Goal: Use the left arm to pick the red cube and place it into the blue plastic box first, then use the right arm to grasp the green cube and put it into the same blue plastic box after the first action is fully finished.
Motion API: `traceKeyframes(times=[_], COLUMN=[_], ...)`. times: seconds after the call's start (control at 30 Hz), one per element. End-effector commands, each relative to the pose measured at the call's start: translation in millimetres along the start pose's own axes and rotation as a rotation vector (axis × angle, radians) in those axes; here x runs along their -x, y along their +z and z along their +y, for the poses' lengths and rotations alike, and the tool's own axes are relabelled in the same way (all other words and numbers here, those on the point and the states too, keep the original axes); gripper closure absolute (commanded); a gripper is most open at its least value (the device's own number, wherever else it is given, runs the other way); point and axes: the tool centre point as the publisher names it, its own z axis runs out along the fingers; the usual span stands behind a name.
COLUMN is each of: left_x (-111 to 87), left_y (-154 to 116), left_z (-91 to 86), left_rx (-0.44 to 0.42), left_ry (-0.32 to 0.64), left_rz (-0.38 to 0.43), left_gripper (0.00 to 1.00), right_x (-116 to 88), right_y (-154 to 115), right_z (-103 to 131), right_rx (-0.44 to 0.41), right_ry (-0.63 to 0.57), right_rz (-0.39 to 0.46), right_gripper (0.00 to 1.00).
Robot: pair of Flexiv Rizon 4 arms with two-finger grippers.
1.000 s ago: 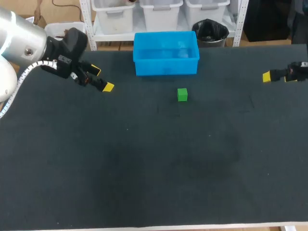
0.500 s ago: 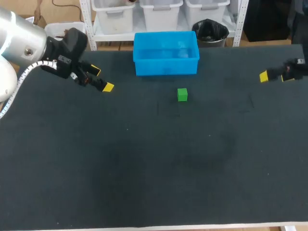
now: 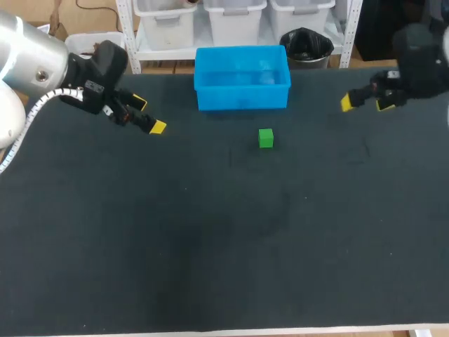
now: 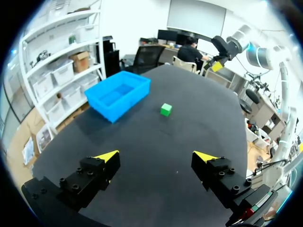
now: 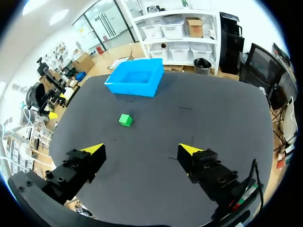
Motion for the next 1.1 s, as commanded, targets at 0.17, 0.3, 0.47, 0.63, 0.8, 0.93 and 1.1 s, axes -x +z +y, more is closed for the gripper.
traceKeyframes(times=[0.17,0.3,0.47,0.63,0.8,0.93,1.1], left_x=[-1.4,-1.4,-1.4,-1.4,-1.4,-1.4,-1.4], left_y=[0,0,0,0,0,0,0], left_z=[0.6,0.6,0.6,0.6,0.6,0.6,0.6], left_rx=[-0.002,-0.002,-0.002,-0.002,-0.002,-0.002,-0.002], left_ry=[0.003,0.003,0.003,0.003,0.003,0.003,0.003], left_rz=[-0.007,-0.007,-0.007,-0.007,-0.007,-0.007,-0.007], left_gripper=[0.0,0.0,0.0,0.0,0.0,0.0,0.0], right_x=[15,21,28,36,41,45,50], right_y=[16,22,31,40,50,59,68], right_z=[25,33,42,50,57,61,68], right_rx=[-0.147,-0.18,-0.212,-0.245,-0.289,-0.305,-0.324], right_ry=[0.021,0.017,0.031,0.03,0.037,0.047,0.051], right_rz=[0.038,0.063,0.097,0.148,0.2,0.235,0.284], right_gripper=[0.0,0.0,0.0,0.0,0.0,0.0,0.0])
